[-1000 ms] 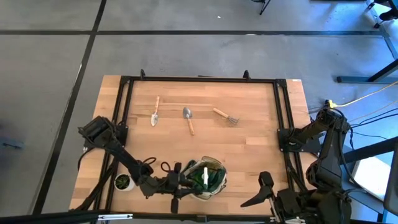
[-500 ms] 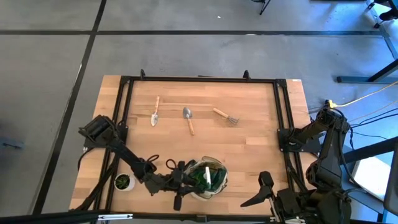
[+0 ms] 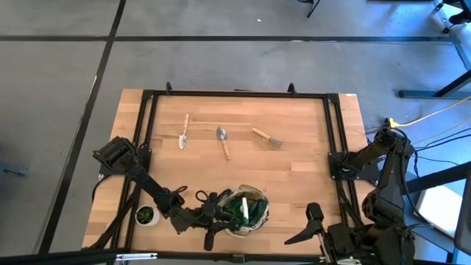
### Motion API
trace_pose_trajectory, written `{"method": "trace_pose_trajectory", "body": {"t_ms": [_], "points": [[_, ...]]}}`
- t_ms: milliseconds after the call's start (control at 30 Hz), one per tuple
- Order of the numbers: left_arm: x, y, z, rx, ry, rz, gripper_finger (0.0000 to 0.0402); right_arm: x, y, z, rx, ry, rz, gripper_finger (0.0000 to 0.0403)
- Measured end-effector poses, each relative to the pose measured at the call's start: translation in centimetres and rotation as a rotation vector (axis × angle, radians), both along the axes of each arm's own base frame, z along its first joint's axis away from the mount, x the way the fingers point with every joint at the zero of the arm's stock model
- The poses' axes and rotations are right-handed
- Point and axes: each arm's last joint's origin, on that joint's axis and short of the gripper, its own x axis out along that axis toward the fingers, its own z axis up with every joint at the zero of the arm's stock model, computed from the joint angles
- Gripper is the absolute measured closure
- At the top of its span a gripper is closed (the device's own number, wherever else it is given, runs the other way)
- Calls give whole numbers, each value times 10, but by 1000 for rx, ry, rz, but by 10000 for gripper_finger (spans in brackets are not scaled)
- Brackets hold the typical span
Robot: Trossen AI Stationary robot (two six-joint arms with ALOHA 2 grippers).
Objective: Pick & Place Garden tools in Gardening bag
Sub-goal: Put the top green fruit pruner into the gardening bag
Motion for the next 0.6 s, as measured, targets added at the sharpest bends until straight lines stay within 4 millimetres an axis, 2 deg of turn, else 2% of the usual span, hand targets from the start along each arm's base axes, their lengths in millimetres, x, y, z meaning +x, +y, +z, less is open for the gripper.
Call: {"method": "trace_pose_trajectory", "body": {"t_ms": [367,600], "points": [[6,6,-1,2,16,-46,339,0,0,-3,-12,19,-2,171],[8,4,-19,5,52,-45,339,0,0,-3,-13,21,-2,171]]}}
